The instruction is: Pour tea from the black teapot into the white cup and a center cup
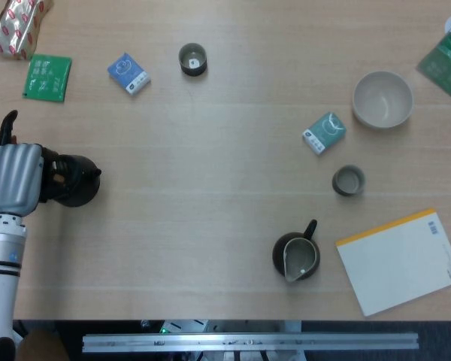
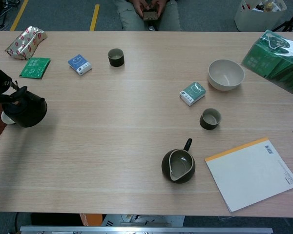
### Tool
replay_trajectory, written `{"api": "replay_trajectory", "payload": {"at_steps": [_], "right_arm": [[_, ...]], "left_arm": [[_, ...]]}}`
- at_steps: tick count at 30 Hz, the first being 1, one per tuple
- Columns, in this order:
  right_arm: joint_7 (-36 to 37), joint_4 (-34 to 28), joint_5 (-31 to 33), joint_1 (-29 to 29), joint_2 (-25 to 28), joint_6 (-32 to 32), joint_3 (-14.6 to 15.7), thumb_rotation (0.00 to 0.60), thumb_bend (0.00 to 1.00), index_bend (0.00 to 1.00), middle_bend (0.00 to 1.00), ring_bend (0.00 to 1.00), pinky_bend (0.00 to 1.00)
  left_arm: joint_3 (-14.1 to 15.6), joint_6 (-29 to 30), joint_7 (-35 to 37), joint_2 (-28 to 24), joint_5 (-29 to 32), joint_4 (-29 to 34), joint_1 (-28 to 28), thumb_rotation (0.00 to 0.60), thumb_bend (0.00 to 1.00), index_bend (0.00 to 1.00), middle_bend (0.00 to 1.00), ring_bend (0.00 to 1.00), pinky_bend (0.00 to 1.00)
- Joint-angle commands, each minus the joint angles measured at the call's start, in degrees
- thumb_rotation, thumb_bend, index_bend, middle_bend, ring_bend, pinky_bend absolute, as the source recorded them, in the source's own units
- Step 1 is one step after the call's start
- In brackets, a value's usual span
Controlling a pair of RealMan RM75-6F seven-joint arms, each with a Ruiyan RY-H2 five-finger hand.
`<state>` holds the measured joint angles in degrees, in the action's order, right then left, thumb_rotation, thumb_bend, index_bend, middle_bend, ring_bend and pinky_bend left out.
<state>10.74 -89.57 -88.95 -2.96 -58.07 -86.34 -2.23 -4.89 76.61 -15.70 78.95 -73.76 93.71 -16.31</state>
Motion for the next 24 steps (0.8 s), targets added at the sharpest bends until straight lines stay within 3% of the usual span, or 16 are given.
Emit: {"api": "replay_trajectory", "payload": {"at_steps": [1,12,24], "right_arm": [[-0.7,-0.3,-0.2,-0.2,0.2,0.4,0.2,0.600,0.00,0.45,0.39,0.29,0.35],[-9.0,-3.4,-3.8,-3.5,1.9,4.3,0.8,0.600,0.00,0.45,0.39,0.29,0.35],[-18.4,-8.9,-8.5,-10.7,2.0,12.6,0.7,0.600,0.00,0.45,0.38,0.29,0.35]], "left_arm": [[-0.1,0.5,0.5,-0.1,-0.8,0.0,0.1,0.386,0.33,0.95,1.00,0.85,0.07],[-0.2,3.5,2.5,-0.6,-5.5,0.4,0.6,0.515,0.33,0.95,1.00,0.85,0.07],[-0.6,5.9,4.7,-2.4,-9.2,2.2,1.0,0.541,0.33,0.95,1.00,0.85,0.07]]}}
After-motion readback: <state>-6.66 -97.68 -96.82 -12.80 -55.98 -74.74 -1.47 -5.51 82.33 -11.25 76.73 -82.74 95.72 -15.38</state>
